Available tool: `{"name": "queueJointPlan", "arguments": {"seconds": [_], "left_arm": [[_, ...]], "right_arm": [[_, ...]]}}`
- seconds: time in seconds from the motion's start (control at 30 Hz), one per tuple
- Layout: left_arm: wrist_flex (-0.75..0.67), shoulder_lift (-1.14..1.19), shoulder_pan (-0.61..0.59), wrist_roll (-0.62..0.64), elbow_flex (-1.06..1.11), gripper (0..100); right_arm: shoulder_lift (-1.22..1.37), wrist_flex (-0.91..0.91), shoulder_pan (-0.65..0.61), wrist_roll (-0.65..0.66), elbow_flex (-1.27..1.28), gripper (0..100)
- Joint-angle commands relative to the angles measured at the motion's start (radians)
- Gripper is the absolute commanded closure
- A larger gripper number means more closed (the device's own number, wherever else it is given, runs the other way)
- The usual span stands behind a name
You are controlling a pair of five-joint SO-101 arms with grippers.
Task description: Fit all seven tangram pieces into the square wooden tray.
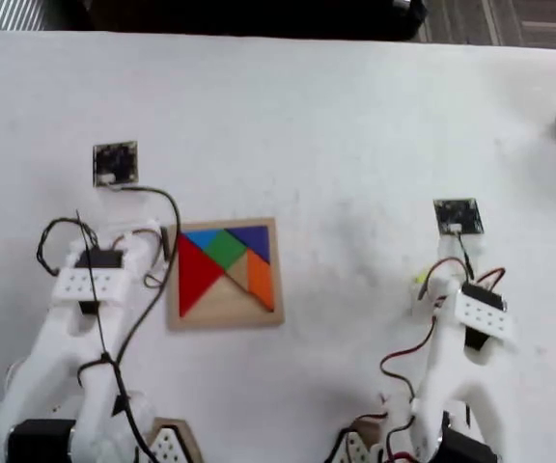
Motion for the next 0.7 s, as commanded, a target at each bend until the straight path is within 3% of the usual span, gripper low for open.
{"name": "queueJointPlan", "arguments": {"seconds": [0.0, 0.13, 0.3, 0.43, 0.67], "left_arm": [[-0.031, 0.001, 0.001, 0.006, -0.032, 97], [-0.031, 0.001, 0.001, 0.006, -0.032, 97], [-0.031, 0.001, 0.001, 0.006, -0.034, 97], [-0.031, 0.001, 0.001, 0.006, -0.034, 97], [-0.031, 0.001, 0.001, 0.006, -0.034, 97]], "right_arm": [[-0.021, -0.045, 0.061, -0.011, -0.003, 98.1], [-0.022, -0.045, 0.074, -0.017, -0.006, 98.1], [-0.022, 0.084, -0.024, -0.072, -0.103, 97.8], [-0.021, 0.202, -0.099, -0.180, -0.193, 88.2], [0.010, 0.130, -0.117, -0.206, -0.195, 88.3]]}}
